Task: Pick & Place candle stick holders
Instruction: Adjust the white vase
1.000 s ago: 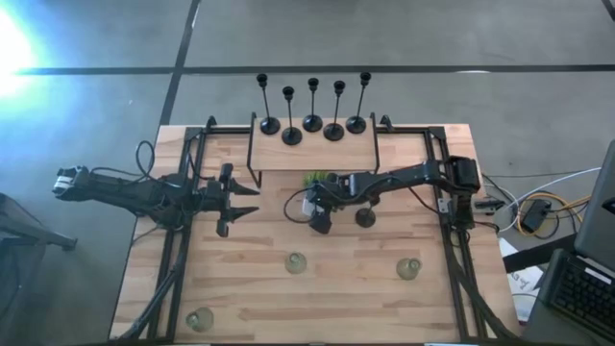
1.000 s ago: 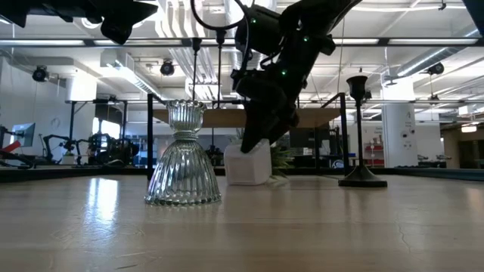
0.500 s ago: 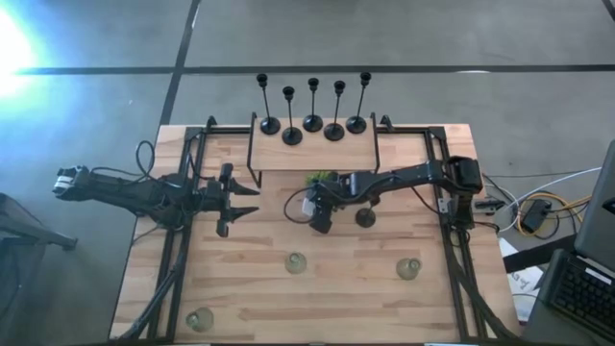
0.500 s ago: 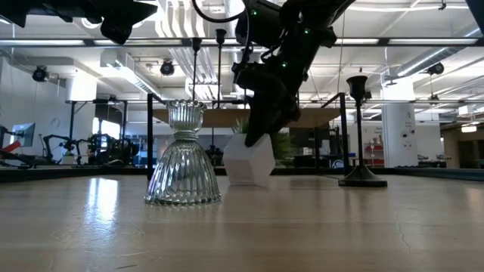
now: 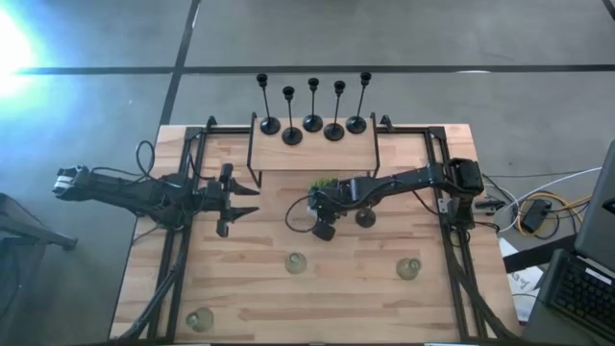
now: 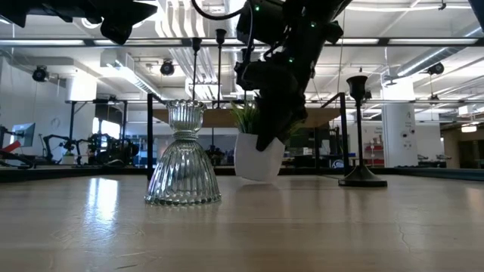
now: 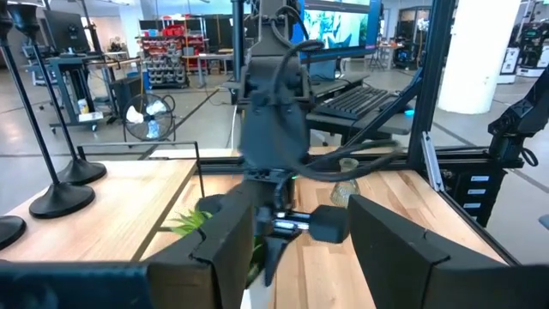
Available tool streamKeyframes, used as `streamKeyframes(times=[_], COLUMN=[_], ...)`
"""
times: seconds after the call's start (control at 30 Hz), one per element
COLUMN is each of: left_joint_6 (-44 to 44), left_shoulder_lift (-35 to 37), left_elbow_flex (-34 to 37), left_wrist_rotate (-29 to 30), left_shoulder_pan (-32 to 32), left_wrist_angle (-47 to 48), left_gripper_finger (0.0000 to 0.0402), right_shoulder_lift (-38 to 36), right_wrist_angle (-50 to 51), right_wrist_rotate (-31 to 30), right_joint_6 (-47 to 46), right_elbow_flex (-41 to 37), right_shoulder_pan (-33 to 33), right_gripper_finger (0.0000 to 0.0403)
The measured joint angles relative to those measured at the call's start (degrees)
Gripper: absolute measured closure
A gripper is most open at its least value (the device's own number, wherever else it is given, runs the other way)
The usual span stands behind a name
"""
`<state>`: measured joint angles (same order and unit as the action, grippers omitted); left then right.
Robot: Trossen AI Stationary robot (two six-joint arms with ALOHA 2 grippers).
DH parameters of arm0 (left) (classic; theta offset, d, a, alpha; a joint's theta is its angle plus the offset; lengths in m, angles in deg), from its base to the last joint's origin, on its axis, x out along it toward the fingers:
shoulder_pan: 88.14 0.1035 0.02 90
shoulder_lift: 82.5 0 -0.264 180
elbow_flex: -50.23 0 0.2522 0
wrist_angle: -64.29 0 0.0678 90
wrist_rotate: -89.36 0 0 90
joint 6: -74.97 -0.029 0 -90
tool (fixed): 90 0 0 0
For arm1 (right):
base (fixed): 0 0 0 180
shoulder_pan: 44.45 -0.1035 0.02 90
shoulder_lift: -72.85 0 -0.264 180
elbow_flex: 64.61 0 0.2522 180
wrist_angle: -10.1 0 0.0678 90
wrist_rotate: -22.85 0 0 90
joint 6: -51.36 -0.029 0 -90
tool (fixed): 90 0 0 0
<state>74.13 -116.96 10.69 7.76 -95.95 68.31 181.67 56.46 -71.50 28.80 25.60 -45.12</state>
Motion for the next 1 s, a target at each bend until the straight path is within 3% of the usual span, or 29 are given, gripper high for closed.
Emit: streamKeyframes(times=[0.73, 1.0], left_joint_6=[0.04, 0.04], left_shoulder_lift=[0.0, 0.0], left_elbow_flex=[0.0, 0.0], left_wrist_rotate=[-0.02, -0.02], left_shoulder_pan=[0.0, 0.0], left_wrist_angle=[-0.07, -0.06], left_gripper_finger=[0.0209, 0.0209], right_shoulder_lift=[0.0, 0.0], right_wrist_angle=[0.25, 0.5], right_wrist_rotate=[-2.06, -2.32], right_joint_6=[6.48, 6.51], right_elbow_flex=[0.04, 0.04], right_shoulder_pan=[-1.94, -1.94], right_gripper_finger=[0.0394, 0.0354])
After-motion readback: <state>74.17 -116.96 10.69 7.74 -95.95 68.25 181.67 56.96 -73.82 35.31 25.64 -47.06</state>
